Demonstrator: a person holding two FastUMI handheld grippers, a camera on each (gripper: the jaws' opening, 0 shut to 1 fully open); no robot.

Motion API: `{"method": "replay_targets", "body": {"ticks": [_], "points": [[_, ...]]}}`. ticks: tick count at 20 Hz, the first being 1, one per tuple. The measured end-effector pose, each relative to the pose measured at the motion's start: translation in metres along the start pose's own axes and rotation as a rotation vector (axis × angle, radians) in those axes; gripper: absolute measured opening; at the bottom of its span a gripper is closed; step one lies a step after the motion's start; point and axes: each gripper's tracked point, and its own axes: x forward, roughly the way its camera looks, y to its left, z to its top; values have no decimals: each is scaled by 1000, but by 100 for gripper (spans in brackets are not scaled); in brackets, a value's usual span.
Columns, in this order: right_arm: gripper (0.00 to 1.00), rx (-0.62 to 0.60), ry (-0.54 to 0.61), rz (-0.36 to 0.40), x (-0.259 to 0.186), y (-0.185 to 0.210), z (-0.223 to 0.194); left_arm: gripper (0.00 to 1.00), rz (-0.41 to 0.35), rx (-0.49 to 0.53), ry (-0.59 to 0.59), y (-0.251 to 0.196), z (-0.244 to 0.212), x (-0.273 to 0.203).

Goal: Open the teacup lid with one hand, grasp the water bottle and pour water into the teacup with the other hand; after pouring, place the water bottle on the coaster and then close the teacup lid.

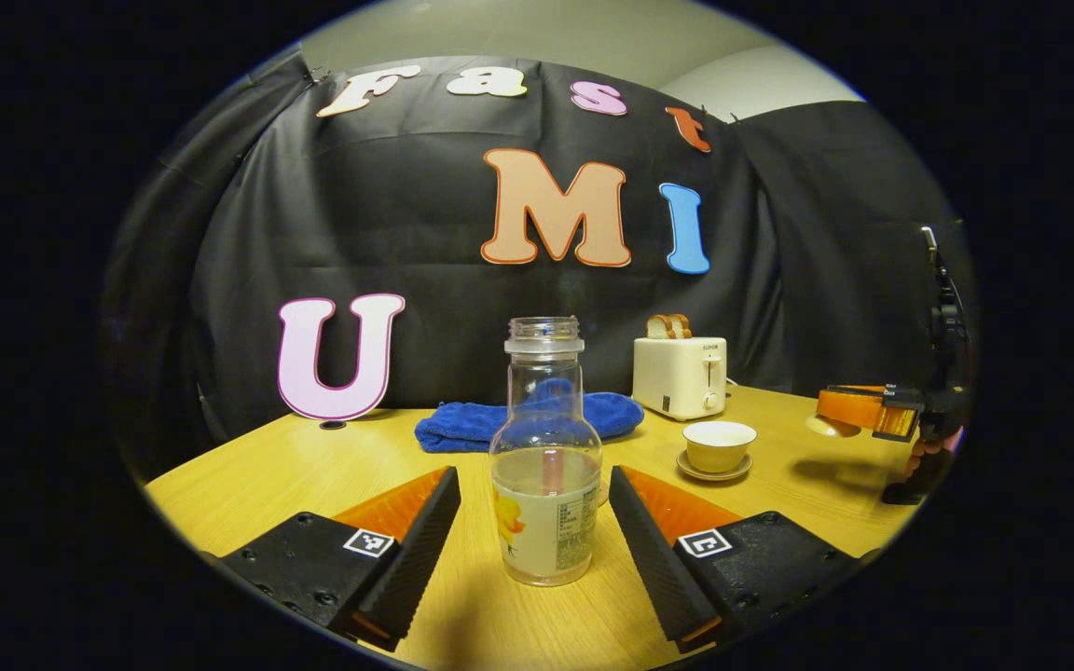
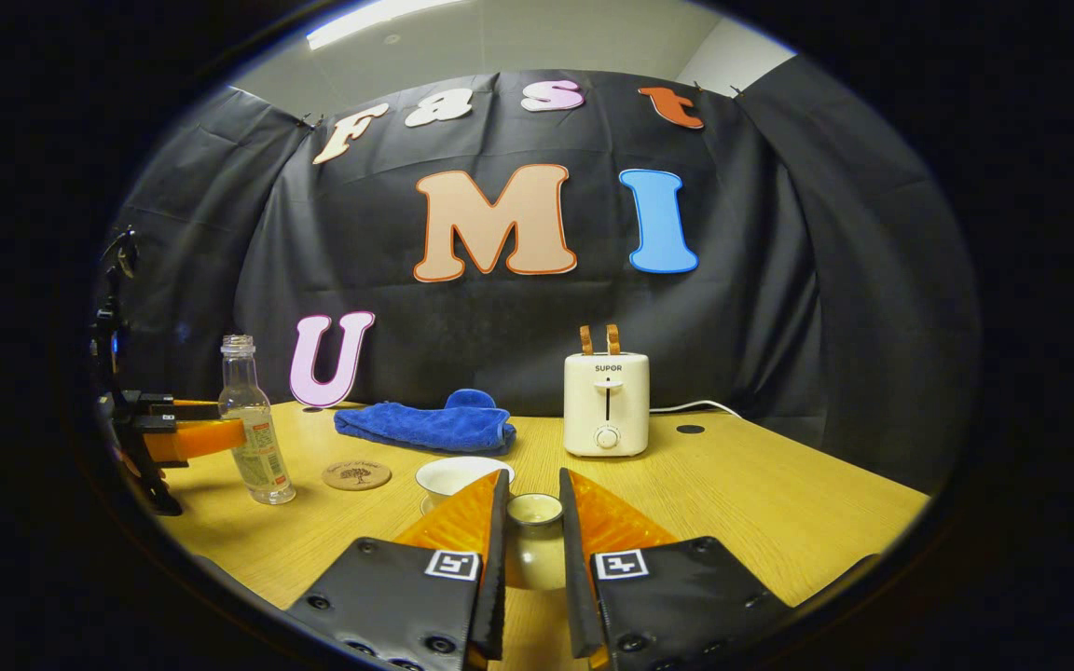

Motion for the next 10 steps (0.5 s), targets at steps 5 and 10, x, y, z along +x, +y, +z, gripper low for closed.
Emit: {"method": "replay_targets", "body": {"ticks": [5,10], "points": [[31,0,1,2,0,0,-1,94,-31,-3,50,-6,-6,16],[31,1,1,8,-1,1,0,94,-52,-3,131,-8,-20,33]]}}
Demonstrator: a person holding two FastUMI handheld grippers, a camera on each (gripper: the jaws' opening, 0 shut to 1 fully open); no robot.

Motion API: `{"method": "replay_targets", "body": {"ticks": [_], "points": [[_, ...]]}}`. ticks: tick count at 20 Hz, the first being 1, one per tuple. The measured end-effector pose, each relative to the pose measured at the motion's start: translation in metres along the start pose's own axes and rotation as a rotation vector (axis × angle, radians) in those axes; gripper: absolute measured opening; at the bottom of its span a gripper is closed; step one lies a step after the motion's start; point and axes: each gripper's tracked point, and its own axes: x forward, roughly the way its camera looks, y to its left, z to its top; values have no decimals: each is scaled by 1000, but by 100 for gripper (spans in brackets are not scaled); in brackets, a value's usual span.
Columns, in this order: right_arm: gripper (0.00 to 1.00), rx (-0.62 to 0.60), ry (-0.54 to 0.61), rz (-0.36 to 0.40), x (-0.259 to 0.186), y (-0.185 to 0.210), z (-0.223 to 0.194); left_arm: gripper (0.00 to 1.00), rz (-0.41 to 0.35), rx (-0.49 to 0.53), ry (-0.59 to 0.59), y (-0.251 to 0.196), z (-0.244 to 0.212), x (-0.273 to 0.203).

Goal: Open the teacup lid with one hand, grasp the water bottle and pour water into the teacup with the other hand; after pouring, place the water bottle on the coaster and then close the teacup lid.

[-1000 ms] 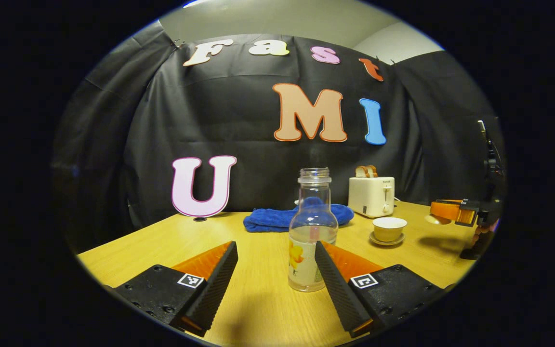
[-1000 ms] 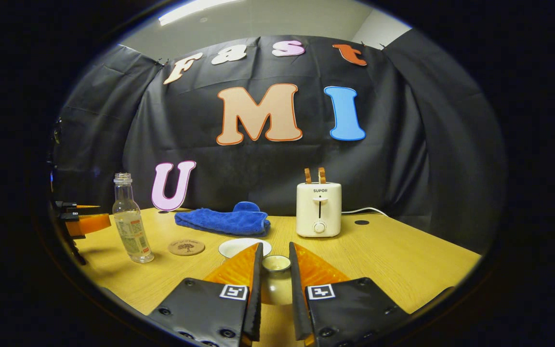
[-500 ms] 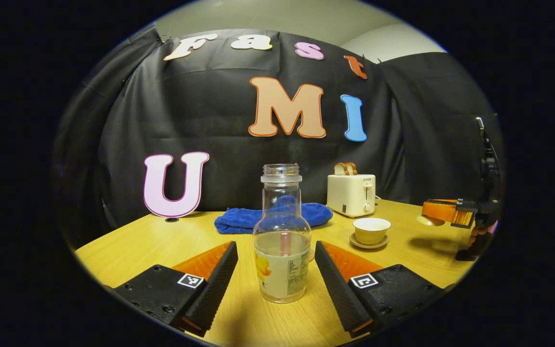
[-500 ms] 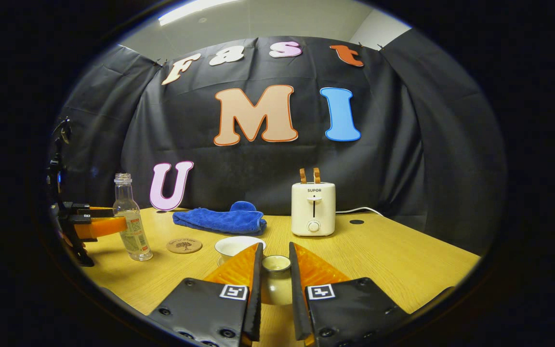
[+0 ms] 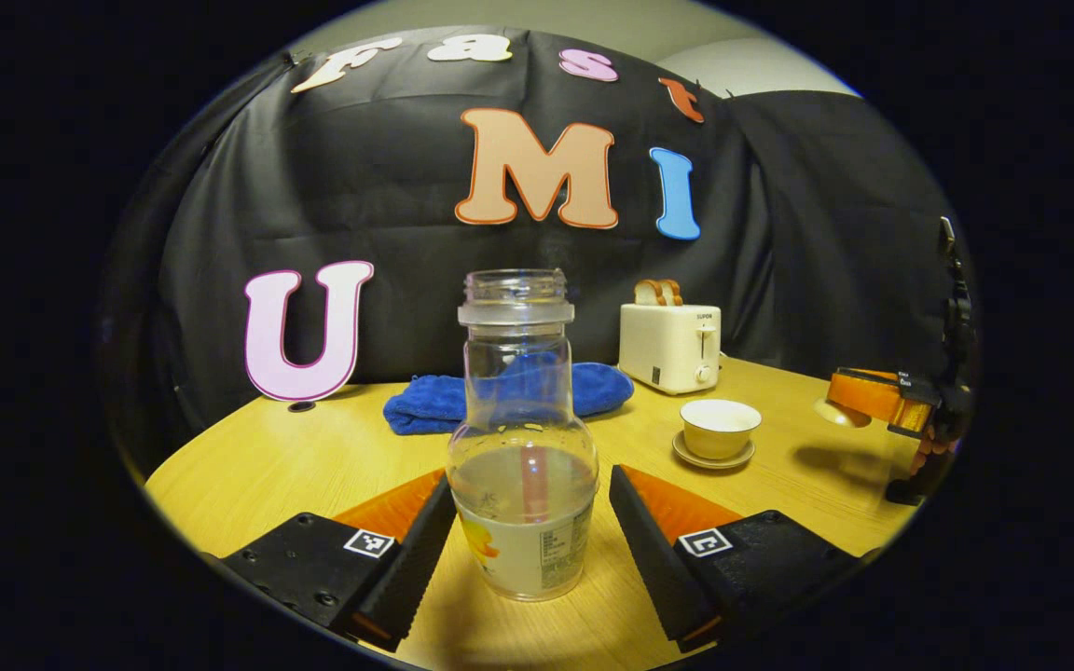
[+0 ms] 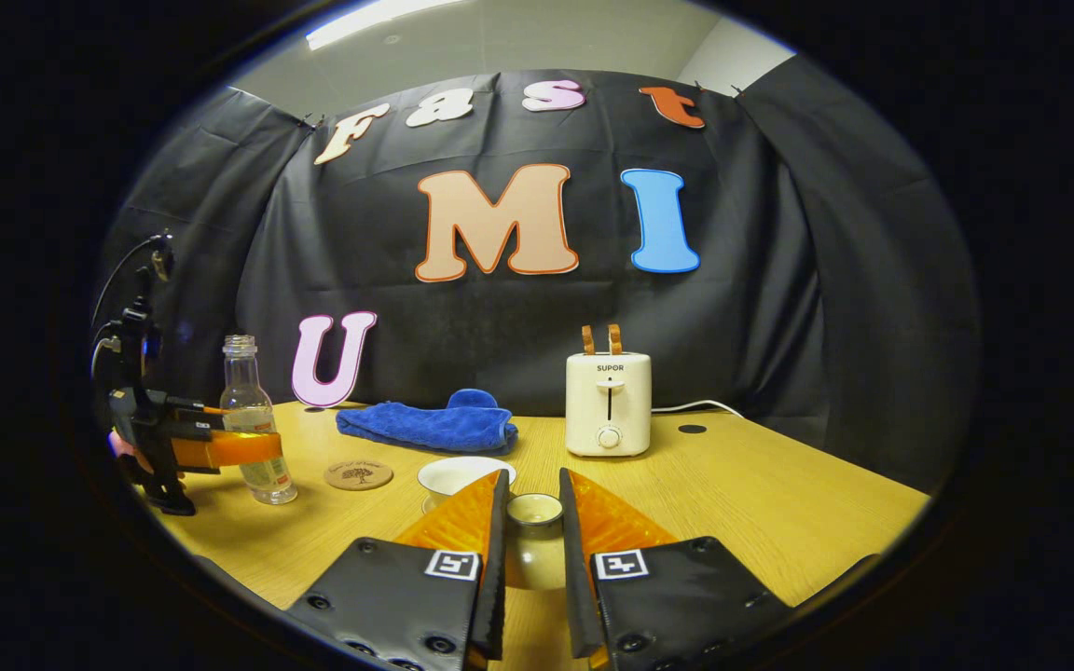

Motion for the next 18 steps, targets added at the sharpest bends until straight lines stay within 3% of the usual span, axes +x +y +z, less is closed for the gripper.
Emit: {"method": "replay_targets", "body": {"ticks": [3,4,6,13,18], "points": [[31,0,0,2,0,0,0,94,9,3,36,1,-5,9],[31,0,0,2,-1,0,0,84,10,6,46,1,-5,9],[31,0,0,2,0,0,0,77,10,9,69,1,-9,11],[31,1,2,0,0,-1,0,71,50,15,79,4,-9,10],[30,-1,1,-34,0,-13,1,69,135,166,163,13,-11,18]]}}
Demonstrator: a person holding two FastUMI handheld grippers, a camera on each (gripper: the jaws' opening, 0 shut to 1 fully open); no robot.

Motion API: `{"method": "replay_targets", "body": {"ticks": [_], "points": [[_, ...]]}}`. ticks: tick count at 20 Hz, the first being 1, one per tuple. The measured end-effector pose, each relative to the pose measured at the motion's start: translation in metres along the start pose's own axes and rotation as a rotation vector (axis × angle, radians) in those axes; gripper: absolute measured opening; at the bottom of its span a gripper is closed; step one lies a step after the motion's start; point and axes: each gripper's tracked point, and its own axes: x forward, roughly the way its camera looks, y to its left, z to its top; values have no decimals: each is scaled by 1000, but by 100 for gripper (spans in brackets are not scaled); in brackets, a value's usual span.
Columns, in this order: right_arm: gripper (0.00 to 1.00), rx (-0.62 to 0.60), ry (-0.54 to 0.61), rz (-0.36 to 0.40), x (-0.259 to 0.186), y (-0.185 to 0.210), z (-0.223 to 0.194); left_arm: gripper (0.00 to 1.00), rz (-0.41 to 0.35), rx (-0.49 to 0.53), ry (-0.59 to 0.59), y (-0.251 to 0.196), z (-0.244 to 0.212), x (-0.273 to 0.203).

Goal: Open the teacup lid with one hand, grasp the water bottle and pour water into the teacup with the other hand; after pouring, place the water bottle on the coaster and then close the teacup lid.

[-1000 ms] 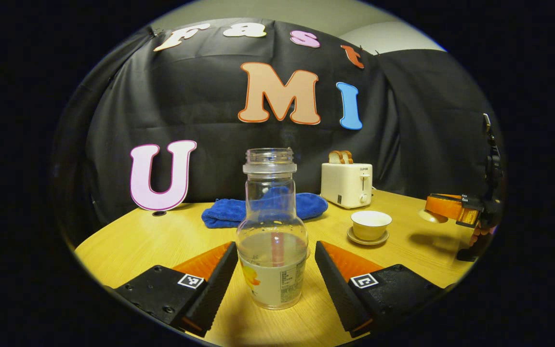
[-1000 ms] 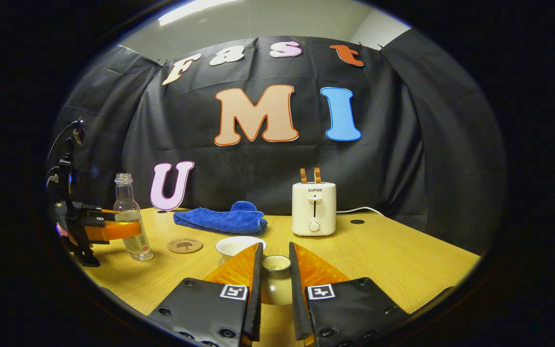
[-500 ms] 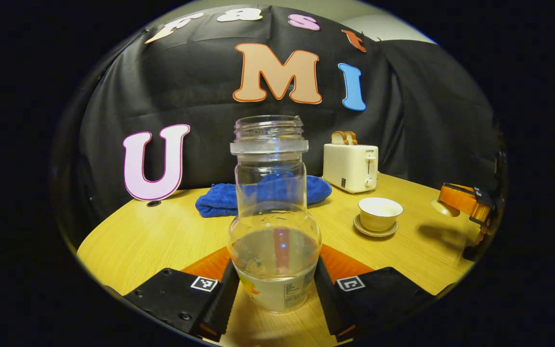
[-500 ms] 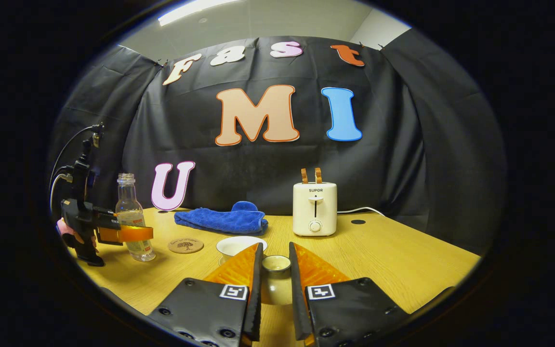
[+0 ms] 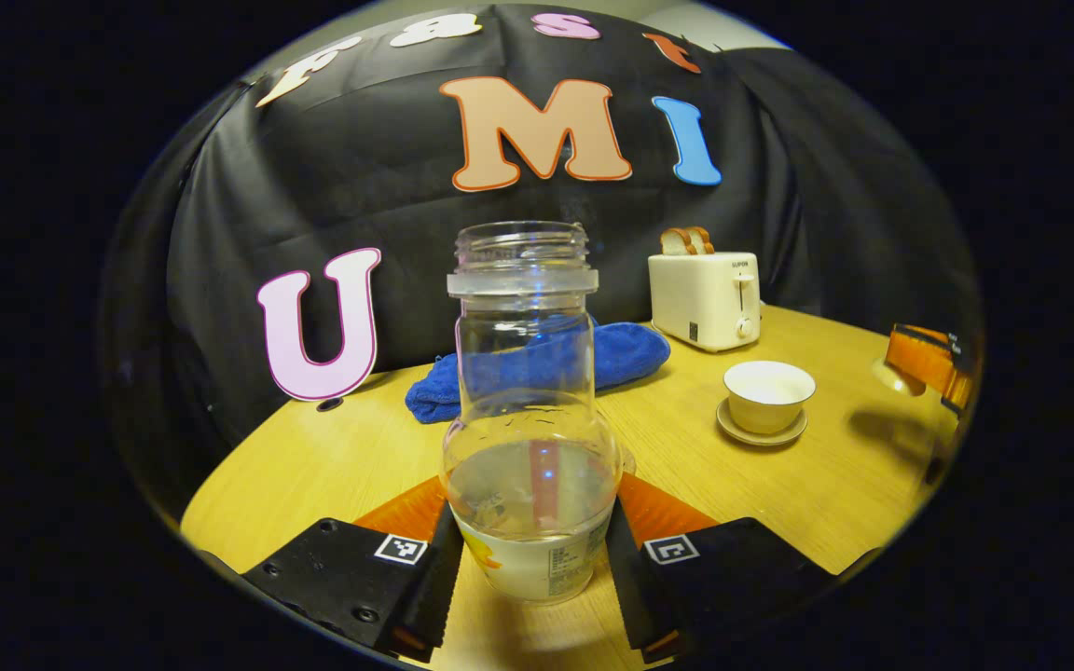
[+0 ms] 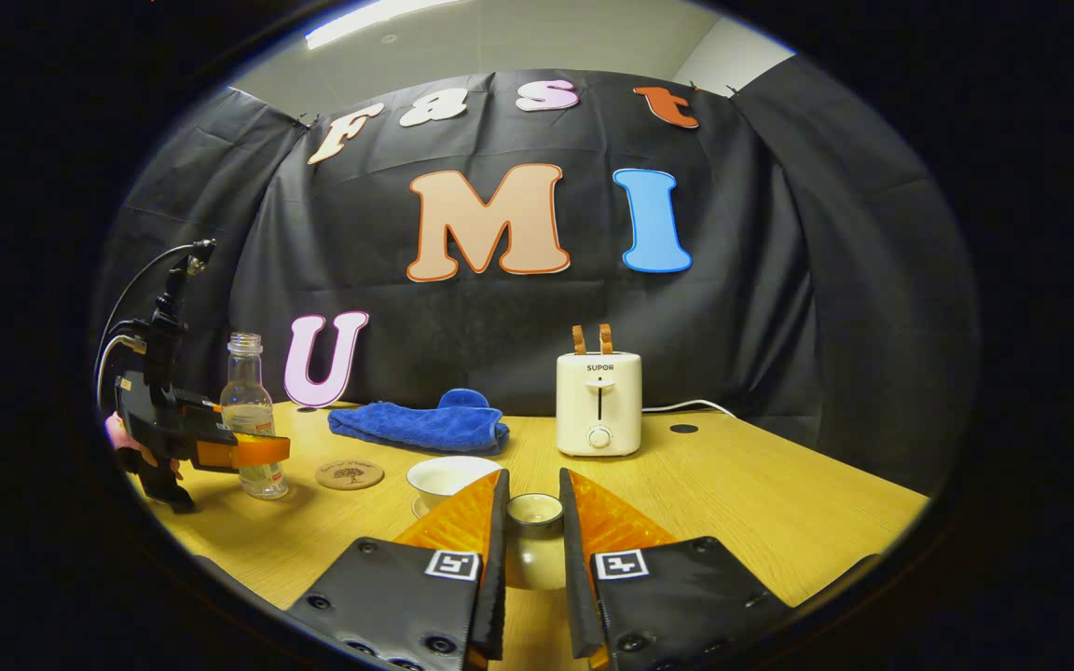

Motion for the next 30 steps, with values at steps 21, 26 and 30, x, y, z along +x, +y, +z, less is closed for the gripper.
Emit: {"method": "replay_targets", "body": {"ticks": [21,26,30], "points": [[31,-5,-6,-123,0,-66,2,69,149,1059,92,-26,44,52],[31,-6,-6,-124,-2,-66,3,69,110,1191,109,-39,41,62],[31,-6,-6,-124,-1,-66,3,70,103,1308,132,-43,41,65]]}}
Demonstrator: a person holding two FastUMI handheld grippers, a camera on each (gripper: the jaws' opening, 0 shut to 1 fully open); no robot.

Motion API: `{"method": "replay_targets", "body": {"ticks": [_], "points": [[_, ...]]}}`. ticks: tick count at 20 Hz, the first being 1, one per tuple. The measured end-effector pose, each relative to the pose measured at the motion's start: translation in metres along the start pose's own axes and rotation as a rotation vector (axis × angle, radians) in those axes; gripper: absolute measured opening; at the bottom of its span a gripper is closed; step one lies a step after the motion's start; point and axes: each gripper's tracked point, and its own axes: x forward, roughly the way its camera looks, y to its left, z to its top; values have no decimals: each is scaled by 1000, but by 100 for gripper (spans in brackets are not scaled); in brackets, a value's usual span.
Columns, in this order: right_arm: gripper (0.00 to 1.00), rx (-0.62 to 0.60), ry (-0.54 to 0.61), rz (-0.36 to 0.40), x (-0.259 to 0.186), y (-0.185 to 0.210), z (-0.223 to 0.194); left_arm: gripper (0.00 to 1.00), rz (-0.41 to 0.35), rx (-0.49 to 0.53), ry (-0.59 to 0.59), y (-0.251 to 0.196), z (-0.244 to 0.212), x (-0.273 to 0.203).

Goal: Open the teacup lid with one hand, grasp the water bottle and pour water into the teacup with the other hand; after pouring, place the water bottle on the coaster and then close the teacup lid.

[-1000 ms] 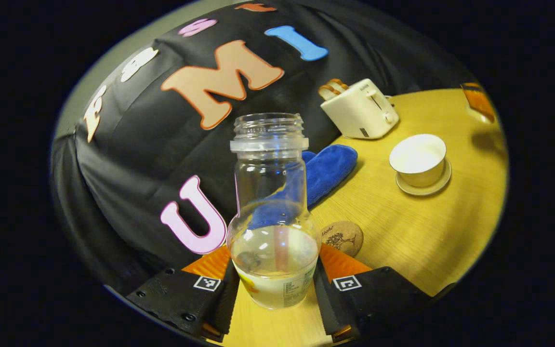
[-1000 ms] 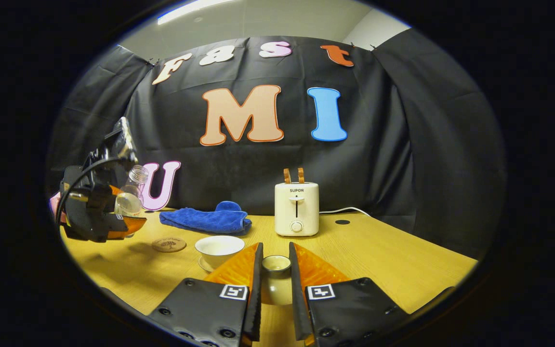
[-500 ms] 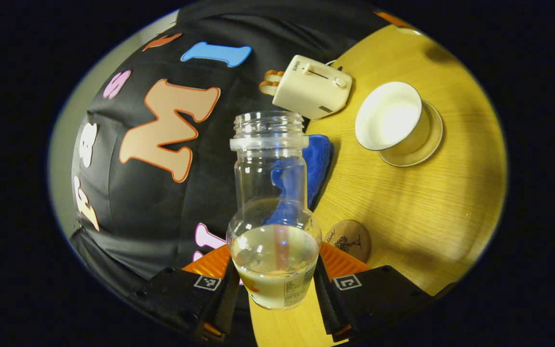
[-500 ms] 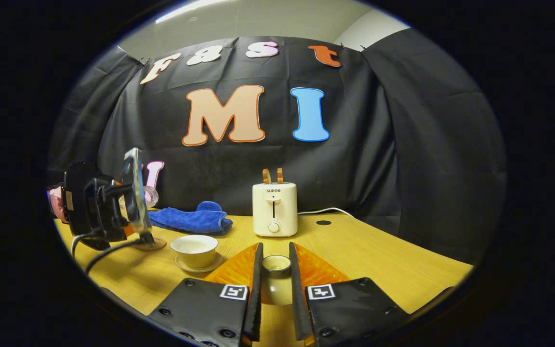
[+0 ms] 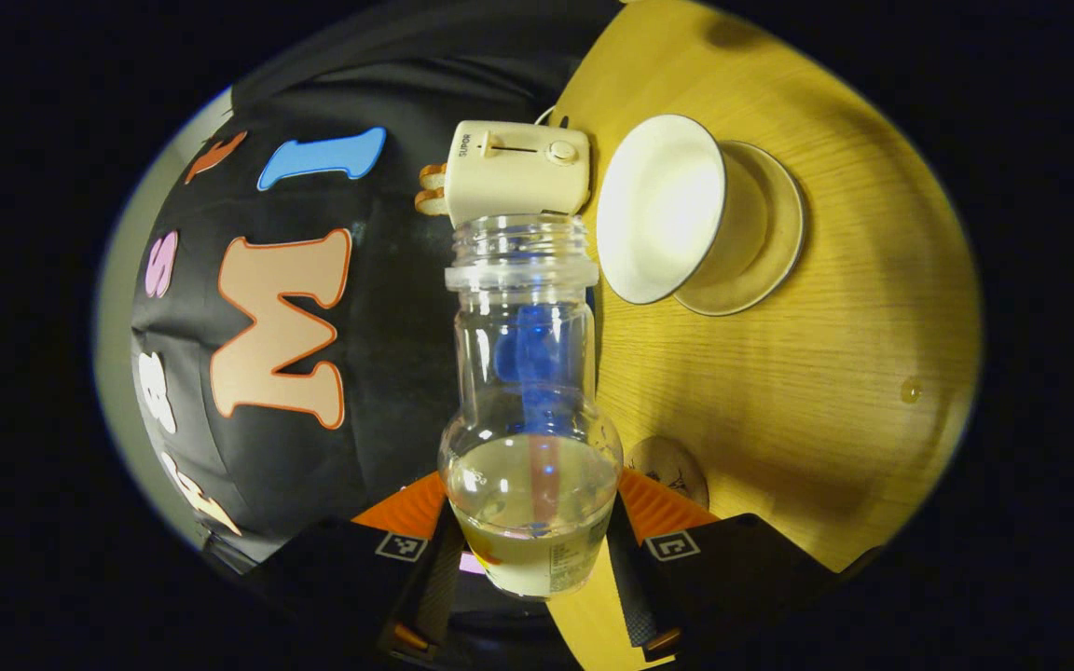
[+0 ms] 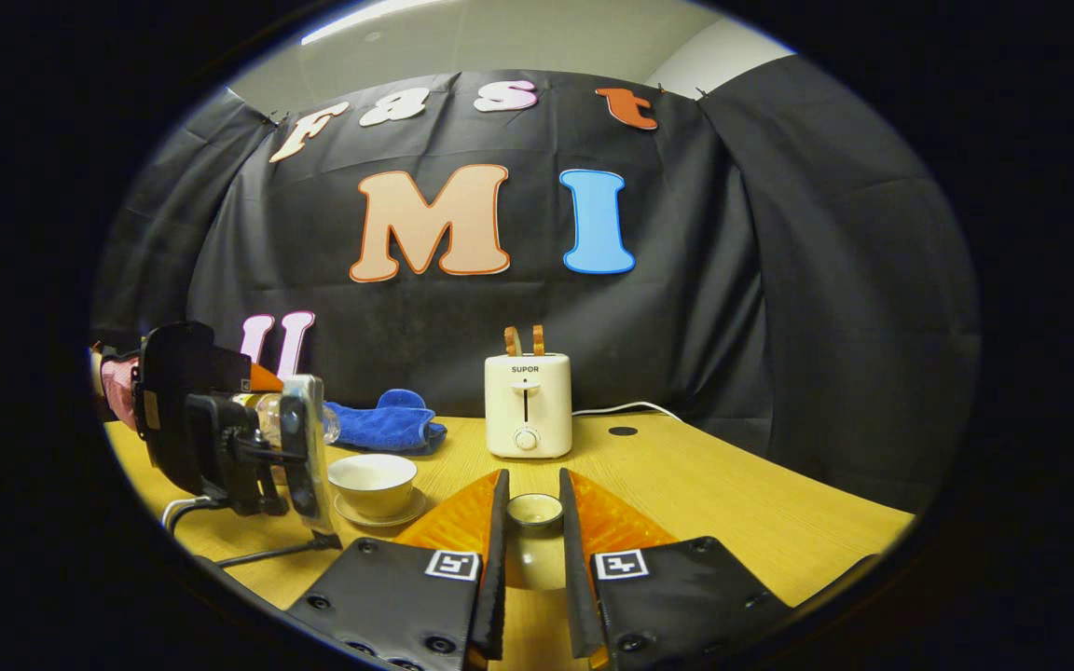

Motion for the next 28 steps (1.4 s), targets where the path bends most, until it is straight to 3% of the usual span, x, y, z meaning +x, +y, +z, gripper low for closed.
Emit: {"method": "replay_targets", "body": {"ticks": [8,28], "points": [[31,0,1,1,0,0,0,69,2,194,27,8,0,3],[30,0,1,1,0,-1,0,69,22,456,74,30,3,0]]}}
